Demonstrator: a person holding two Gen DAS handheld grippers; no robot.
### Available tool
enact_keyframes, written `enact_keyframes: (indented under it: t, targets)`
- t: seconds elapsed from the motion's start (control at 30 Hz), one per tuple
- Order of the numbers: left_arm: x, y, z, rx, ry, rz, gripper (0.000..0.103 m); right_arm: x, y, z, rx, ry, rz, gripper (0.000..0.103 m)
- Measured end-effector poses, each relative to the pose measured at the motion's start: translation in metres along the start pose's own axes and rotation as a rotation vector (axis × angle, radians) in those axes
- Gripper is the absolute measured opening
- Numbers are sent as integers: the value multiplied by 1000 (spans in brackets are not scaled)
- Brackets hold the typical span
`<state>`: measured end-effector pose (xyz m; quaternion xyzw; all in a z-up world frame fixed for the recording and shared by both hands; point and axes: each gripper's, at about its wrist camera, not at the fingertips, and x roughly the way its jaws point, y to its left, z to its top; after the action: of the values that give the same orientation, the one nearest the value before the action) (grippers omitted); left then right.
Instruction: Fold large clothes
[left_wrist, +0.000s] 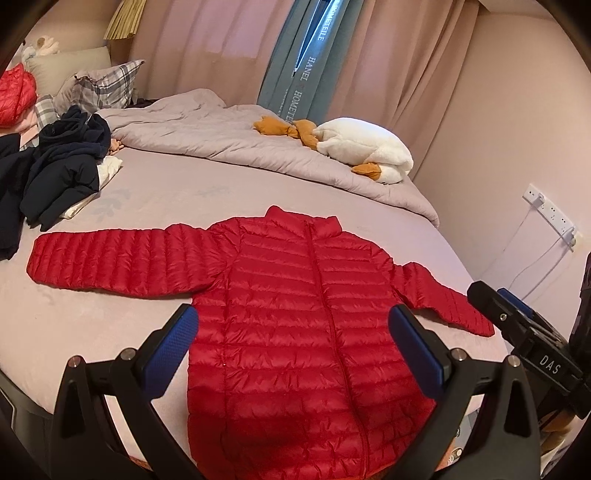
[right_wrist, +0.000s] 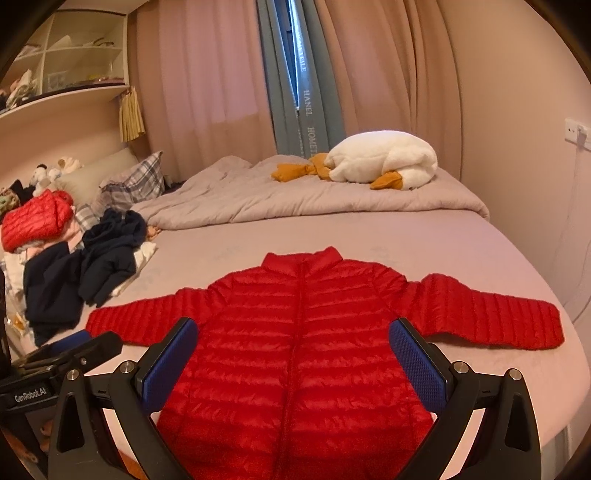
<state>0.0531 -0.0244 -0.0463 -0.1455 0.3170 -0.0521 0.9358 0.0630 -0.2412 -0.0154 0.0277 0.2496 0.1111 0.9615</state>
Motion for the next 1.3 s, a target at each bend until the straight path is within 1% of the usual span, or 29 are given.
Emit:
enact_keyframes:
  t: [0.23,0.6,0.83,1.3]
  targets:
    - [3,-3,-4,-13,24,-24,103,1,-1,-1,1,6,-9,103]
    - [5,-7,-5,7,27,-32,103,-1,-1,-5,-7,5,-11,103]
    - [10,-7,-7,6,43,-30,103,0,-4,-7,5,10,-21,103]
    - [30,1,-10,-18,90,-25,103,5,-17,-9,26,31,-75,103]
